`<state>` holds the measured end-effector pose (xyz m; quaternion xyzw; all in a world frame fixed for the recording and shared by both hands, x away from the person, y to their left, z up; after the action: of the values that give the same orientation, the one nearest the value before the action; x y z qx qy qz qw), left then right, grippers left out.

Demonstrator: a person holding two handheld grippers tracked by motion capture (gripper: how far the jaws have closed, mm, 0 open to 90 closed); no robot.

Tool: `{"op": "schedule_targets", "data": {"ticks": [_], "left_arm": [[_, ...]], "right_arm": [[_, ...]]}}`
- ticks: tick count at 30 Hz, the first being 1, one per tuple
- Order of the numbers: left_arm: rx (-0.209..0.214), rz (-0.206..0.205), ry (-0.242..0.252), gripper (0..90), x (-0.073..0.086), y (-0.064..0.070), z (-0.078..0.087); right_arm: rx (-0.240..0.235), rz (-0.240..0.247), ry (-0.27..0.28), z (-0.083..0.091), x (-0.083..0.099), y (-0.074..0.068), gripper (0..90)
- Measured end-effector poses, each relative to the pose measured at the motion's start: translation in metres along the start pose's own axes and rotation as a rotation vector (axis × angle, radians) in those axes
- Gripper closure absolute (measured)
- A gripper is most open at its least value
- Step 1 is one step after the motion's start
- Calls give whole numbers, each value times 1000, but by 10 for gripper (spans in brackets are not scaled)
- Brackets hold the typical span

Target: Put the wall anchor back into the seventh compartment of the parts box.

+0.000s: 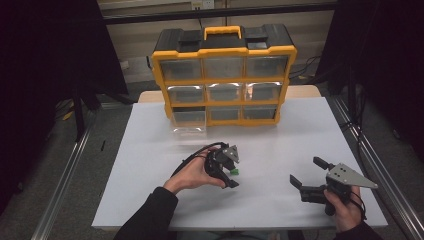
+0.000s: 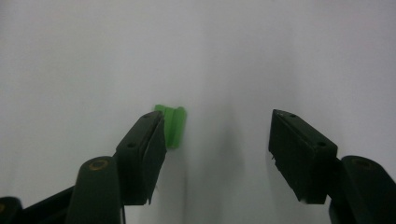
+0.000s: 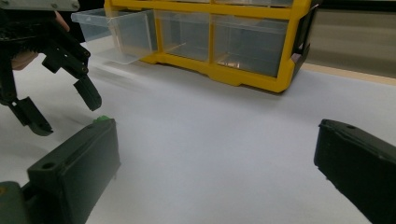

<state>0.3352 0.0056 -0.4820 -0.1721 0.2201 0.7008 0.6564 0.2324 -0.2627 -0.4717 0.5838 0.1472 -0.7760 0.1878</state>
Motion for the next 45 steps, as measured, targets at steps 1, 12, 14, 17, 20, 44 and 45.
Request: {"op": "schedule_targets", "data": {"ticks": [1, 12, 14, 17, 20, 44, 45], "left_arm": [[5, 4, -2, 385, -1, 0, -1], [24, 25, -10, 552, -4, -5, -7], [24, 24, -28, 552, -3, -6, -8], [27, 31, -14, 556, -3, -8, -9], [40, 26, -23, 555, -3, -8, -9], [11, -30, -77, 745, -1, -16, -11], [10, -32, -81, 748, -1, -16, -11]], "right_arm": [[0, 0, 0, 0, 0, 0, 0], [-1, -4, -1, 0, 0, 0, 0], [-2, -4, -2, 0, 0, 0, 0], [-2, -3, -1, 0, 0, 0, 0], [0, -3, 0, 0, 0, 1, 0], [3, -2, -1, 0, 0, 1, 0], [3, -2, 0, 0, 0, 1, 0]]}}
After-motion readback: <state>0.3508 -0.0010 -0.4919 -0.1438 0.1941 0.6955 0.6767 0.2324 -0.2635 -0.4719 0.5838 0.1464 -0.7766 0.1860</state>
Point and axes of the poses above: each handheld gripper's, and its own axes: z roughly backward along the jaws, x roughly out of its underside, y roughly to its right, the point moved 4 cm from there along -z, roughly forward along the jaws, and after that the axes turned 1 degree about z, right-handed, at the moved point
